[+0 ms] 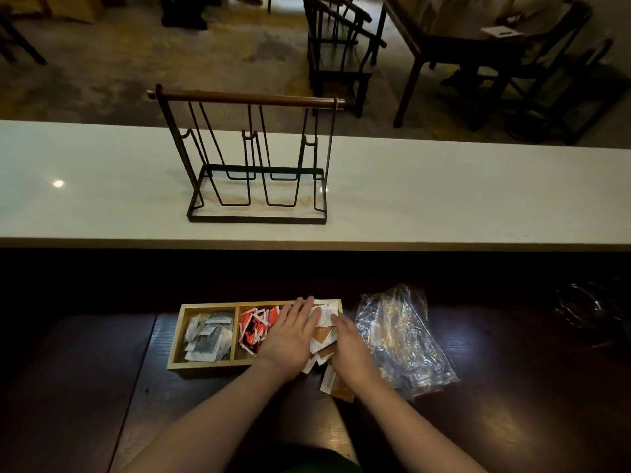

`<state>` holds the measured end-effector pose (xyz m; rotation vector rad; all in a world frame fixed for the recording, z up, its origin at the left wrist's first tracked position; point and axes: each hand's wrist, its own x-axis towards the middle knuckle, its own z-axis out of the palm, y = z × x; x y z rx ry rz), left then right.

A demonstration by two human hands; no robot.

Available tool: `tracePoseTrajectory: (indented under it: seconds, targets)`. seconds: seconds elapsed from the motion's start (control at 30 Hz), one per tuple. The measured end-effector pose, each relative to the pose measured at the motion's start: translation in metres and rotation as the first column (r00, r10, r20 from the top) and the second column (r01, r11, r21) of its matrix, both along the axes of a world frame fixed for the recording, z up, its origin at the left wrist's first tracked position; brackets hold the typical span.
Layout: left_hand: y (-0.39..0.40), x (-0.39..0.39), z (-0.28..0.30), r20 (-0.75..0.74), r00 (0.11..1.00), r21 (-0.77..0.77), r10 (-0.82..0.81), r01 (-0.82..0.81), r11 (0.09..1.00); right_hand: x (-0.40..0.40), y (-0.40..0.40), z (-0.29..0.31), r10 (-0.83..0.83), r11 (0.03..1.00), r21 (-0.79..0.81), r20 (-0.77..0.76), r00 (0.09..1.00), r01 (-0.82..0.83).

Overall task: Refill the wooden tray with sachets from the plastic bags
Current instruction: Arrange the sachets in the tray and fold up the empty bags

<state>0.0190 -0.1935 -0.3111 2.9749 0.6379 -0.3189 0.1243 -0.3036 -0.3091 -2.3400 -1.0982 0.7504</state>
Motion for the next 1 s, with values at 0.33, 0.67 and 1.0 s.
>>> tracePoseTrajectory:
  seconds: [0.33,0.67,1.0]
  targets:
    - [0.008,-0.004,0.008,0.088,0.991,-0.099,-0.096,0.104,0.990,0.069,-0.038,0.004,-0.193,0.981,0.000,0.145,0.970,0.195]
    - [-0.001,0.010,-0.001,-0.011,0.941,0.076,-0.338,0.338,0.938,0.096,-0.070,-0.015,-0.142,0.989,-0.036,0.108,0.984,0.147]
    - [0.006,0.013,-0.002,-0.005,0.917,0.194,-0.400,0.393,0.899,0.105,-0.064,-0.003,-0.136,0.989,0.012,0.421,0.897,0.144]
